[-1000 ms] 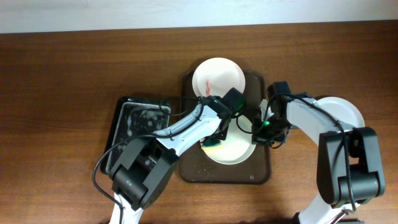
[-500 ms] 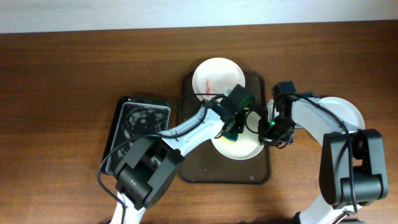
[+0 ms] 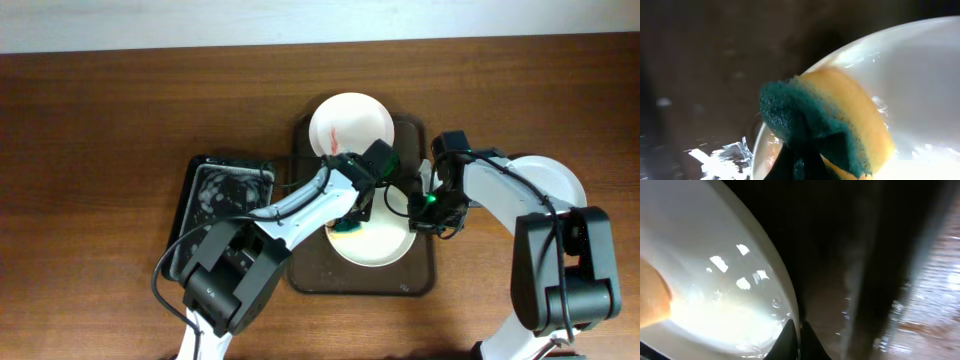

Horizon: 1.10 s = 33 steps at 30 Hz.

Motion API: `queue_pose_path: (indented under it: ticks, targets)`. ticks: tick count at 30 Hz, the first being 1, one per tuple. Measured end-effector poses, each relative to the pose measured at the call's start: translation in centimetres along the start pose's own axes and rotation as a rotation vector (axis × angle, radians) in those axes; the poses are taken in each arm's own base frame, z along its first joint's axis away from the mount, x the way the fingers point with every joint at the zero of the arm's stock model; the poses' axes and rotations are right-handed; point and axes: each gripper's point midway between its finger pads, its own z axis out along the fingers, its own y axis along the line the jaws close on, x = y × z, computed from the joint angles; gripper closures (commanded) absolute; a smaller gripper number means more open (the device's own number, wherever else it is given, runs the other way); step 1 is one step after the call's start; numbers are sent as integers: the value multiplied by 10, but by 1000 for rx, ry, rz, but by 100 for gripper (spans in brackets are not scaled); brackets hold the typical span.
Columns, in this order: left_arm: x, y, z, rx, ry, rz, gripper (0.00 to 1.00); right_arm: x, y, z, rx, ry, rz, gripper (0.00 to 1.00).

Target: Clean dirty plates on tray and stack at the side

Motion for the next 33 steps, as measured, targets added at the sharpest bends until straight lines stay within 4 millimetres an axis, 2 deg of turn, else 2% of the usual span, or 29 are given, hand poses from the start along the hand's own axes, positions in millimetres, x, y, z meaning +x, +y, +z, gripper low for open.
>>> queue_pose_path:
  ticks: [3, 5, 9, 10, 11, 12, 14, 16, 17, 18, 20, 21, 23, 25, 26, 30, 33]
  targets:
    - [4, 21, -3, -127, -11, 26, 100, 1, 10, 1, -42, 5, -10, 96]
    - [7, 27, -6, -166, 13, 40, 100, 2, 12, 0, -57, 8, -10, 96]
    - [-3, 19, -21, -80, 42, 6, 100, 6, 7, 0, -31, 26, 0, 96]
    - [-7, 20, -27, -52, 41, -13, 100, 6, 5, 0, -24, 27, 2, 96]
    - [-12, 29, -42, -38, 29, -38, 100, 8, 1, 0, -6, 31, 6, 96]
    - [-17, 43, -60, -28, 10, -70, 100, 9, -3, 0, 12, 35, 11, 96]
    - [-22, 85, -109, -18, -28, -143, 100, 9, -6, 0, 24, 33, 11, 96]
    - [-20, 128, -138, -32, -40, -200, 100, 8, -7, -1, 30, 31, 10, 96]
    - [-19, 159, -144, -51, -32, -247, 100, 8, -8, -2, 41, 27, 9, 96]
    - [-19, 180, -142, -64, -16, -280, 100, 8, -10, -5, 51, 13, 6, 96]
    - [-12, 211, -129, -34, 40, -298, 100, 8, -7, -33, 79, -78, -20, 96]
    - [-11, 222, -119, -3, 47, -298, 100, 7, -3, -52, 103, -147, -48, 96]
    - [-2, 234, -89, 40, 69, -302, 100, 17, 13, -85, 176, -262, -117, 96]
    - [27, 236, -50, 112, 138, -302, 100, 28, 26, -114, 320, -395, -188, 96]
    - [36, 231, -37, 145, 152, -296, 100, 31, 28, -121, 441, -445, -241, 96]
    - [42, 225, -31, 173, 165, -274, 100, 36, 36, -144, 697, -566, -341, 96]
    - [40, 226, -31, 173, 154, -270, 100, 47, 53, -159, 826, -664, -426, 96]
